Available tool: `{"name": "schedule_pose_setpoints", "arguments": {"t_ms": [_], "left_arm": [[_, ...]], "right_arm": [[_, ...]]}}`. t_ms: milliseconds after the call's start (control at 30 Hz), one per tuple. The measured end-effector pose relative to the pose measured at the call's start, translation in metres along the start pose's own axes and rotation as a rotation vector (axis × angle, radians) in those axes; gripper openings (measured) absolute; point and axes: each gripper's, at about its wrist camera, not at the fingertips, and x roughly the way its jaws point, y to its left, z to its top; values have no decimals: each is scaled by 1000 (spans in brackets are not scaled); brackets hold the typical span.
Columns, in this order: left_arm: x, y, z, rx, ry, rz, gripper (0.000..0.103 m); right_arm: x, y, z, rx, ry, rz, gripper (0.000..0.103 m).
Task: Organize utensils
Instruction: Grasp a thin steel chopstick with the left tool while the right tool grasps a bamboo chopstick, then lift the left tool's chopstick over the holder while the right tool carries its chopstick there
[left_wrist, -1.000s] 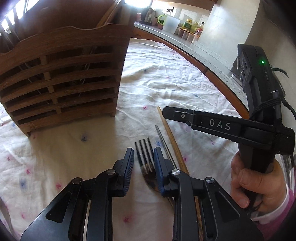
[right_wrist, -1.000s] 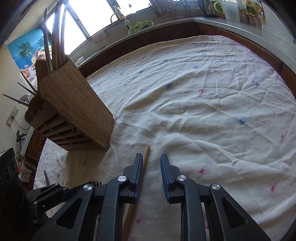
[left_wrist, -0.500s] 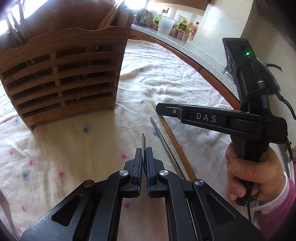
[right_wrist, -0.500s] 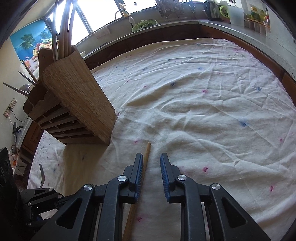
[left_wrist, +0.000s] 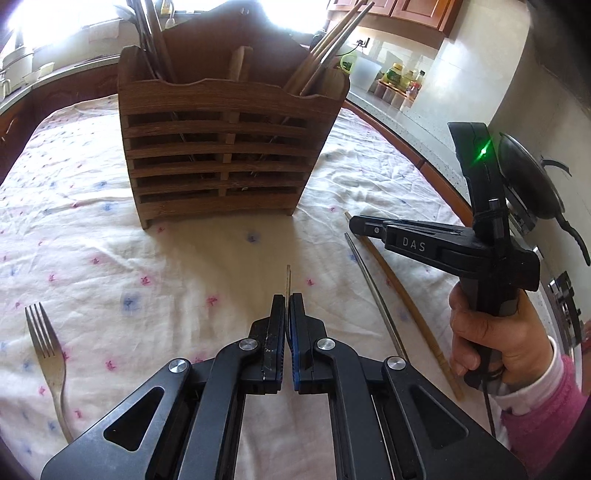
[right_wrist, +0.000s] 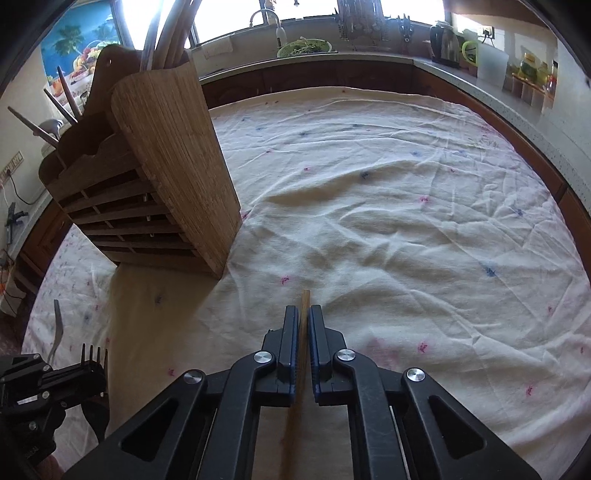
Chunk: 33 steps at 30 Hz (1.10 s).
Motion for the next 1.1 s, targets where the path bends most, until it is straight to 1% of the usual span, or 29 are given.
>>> {"name": "schedule_pose_setpoints", "arguments": {"t_ms": [67, 433, 600, 767, 867, 1100], "left_arm": [[-10, 3, -1, -4, -15, -2, 2], [-66, 7, 0, -24, -129, -2, 2], [-84, 7, 1, -25, -171, -3, 2], [-95, 5, 2, -22, -204, 1, 2], [-104, 5, 4, -17, -224, 6, 2], [-124, 7, 14, -12, -284, 33, 2]], "right_arm": [[-8, -3, -2, 42, -14, 41, 5], [-96, -2, -8, 112, -185, 144, 5], [-125, 2, -10, 105, -247, 142, 5], [-149, 4, -10, 106, -294, 159, 5], [-163, 8, -9, 95, -337, 143, 5], [-188, 11, 5, 93, -417, 162, 5]]}}
